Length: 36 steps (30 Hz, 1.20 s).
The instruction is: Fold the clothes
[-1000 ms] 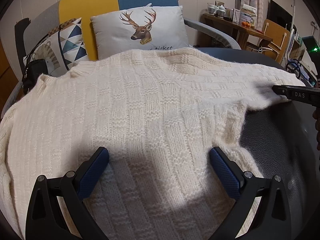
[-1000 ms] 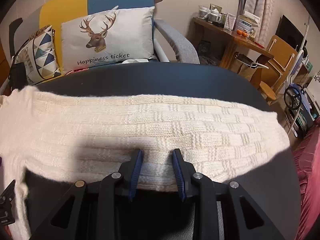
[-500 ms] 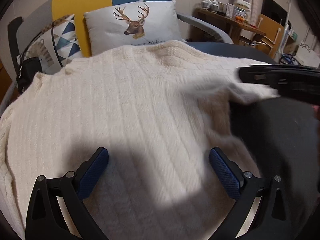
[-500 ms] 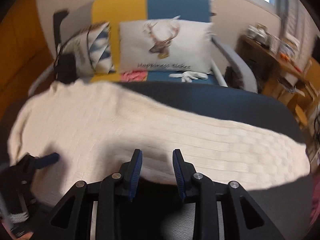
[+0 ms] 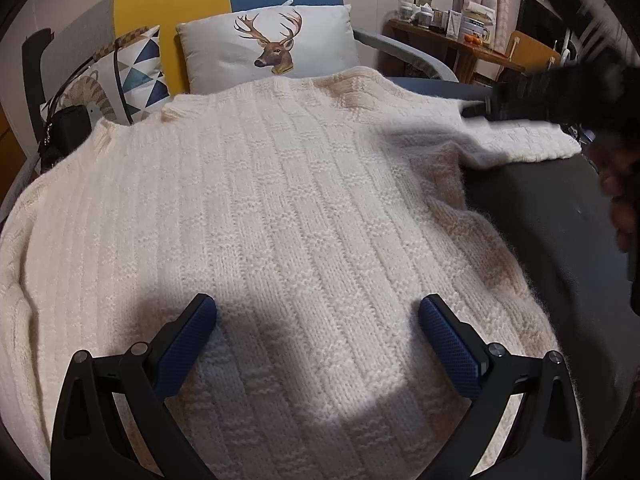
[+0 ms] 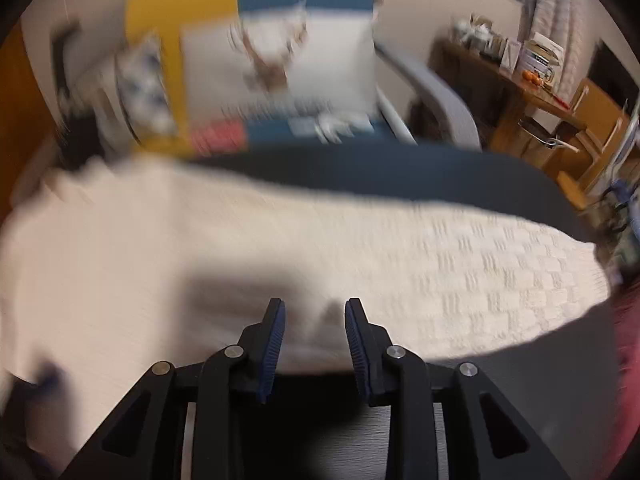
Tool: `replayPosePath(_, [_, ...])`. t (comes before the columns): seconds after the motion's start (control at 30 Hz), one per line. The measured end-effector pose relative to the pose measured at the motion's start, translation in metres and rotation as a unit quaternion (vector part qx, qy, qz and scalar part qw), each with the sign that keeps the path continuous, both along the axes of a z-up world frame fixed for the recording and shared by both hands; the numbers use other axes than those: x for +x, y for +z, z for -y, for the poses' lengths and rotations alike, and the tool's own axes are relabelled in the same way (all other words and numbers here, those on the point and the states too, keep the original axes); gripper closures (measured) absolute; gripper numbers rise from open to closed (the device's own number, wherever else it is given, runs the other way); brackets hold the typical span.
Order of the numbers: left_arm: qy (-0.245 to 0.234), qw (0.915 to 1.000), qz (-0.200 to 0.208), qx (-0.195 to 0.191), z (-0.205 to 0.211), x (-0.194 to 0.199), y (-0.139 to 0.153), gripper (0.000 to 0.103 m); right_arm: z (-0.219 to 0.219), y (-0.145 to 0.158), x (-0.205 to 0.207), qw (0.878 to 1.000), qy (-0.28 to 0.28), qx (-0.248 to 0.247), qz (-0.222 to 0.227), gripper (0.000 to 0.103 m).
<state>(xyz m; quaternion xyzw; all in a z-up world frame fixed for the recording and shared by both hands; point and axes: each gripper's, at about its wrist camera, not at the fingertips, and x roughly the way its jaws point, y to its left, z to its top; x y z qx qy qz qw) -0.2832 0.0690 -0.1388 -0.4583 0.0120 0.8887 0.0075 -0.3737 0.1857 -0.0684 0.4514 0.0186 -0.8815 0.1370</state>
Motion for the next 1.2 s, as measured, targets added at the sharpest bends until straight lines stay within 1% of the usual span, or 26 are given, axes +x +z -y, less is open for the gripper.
replayPosePath(0.03, [0.0,1.0,0.0,-0.001,-0.001,0.0,0.0,0.0,0.011,0.001,0.005,1.0,0.022,0.008,-0.003,0.073])
replayPosePath(0.1, [0.0,1.0,-0.001,0.0,-0.001,0.0,0.0,0.0,0.04,-0.011,0.007,0.996,0.075,0.043,0.024,0.073])
replayPosePath(0.13, [0.0,1.0,-0.001,0.001,-0.001,0.0,0.0,0.0,0.05,-0.022,0.004,0.994,0.082,0.06,0.039,0.077])
replayPosePath(0.17, [0.0,1.0,-0.001,0.002,-0.001,0.0,0.0,0.0,0.057,-0.033,-0.001,0.992,0.082,0.078,0.053,0.079])
replayPosePath(0.23, [-0.001,1.0,-0.002,0.001,-0.002,0.001,0.0,0.0,0.056,-0.046,-0.008,0.994,0.066,0.077,0.049,0.079])
replayPosePath(0.3, [-0.001,1.0,-0.003,-0.002,-0.003,0.0,-0.001,0.0,0.051,-0.05,-0.014,0.996,0.045,0.066,0.04,0.079])
replayPosePath(0.47, [-0.001,1.0,-0.004,0.0,-0.006,0.002,-0.001,0.0,0.053,-0.051,-0.004,0.994,0.044,0.095,0.007,0.079])
replayPosePath(0.53, [-0.001,1.0,-0.004,0.001,-0.006,0.002,-0.001,0.0,0.055,-0.047,0.0,0.995,0.037,0.087,0.025,0.077])
replayPosePath(0.6, [0.0,1.0,-0.004,0.003,-0.005,0.001,-0.001,0.0,0.048,-0.028,0.017,0.999,0.029,0.035,0.029,0.076])
replayPosePath(0.67, [0.0,1.0,-0.003,0.005,-0.005,0.0,-0.001,0.0,0.051,-0.014,0.039,0.998,0.05,-0.01,0.024,0.076])
replayPosePath(0.73, [0.003,0.9999,-0.003,0.016,-0.001,0.003,0.005,0.0,0.059,-0.007,0.054,0.997,0.066,-0.006,0.03,0.076])
replayPosePath(0.8, [0.018,0.9992,-0.01,0.033,0.007,0.015,0.016,0.001,0.062,-0.006,0.068,0.998,0.063,-0.004,0.028,0.076])
replayPosePath(0.83, [0.029,0.9988,-0.023,0.032,0.013,0.026,0.023,0.005,0.06,-0.005,0.075,0.998,0.054,-0.009,0.026,0.076])
replayPosePath(0.87, [0.04,0.998,-0.036,0.032,0.019,0.037,0.03,0.012,0.058,-0.004,0.08,0.999,0.043,-0.021,0.027,0.076])
replayPosePath(0.9, [0.051,0.997,-0.048,0.031,0.026,0.048,0.036,0.014,0.057,-0.004,0.086,0.999,0.031,-0.035,0.028,0.076])
replayPosePath(0.93, [0.062,0.9962,-0.053,0.033,0.038,0.059,0.042,0.019,0.057,-0.004,0.089,0.998,0.025,-0.051,0.032,0.076])
replayPosePath(0.97, [0.072,0.9948,-0.056,0.045,0.054,0.072,0.048,0.028,0.062,-0.007,0.09,0.997,0.026,-0.062,0.04,0.076])
replayPosePath(1.03, [0.097,0.9919,-0.058,0.058,0.078,0.091,0.054,0.039,0.08,-0.013,0.096,0.995,0.04,-0.072,0.052,0.076])
replayPosePath(1.1, [0.134,0.987,-0.057,0.068,0.108,0.113,0.059,0.04,0.108,-0.018,0.109,0.994,0.073,-0.066,0.056,0.076])
replayPosePath(1.17, [0.171,0.9807,-0.056,0.077,0.139,0.134,0.062,0.04,0.135,-0.021,0.123,0.991,0.105,-0.063,0.052,0.076])
replayPosePath(1.2, [0.193,0.9767,-0.049,0.079,0.155,0.145,0.062,0.04,0.148,-0.023,0.129,0.989,0.12,-0.063,0.05,0.076])
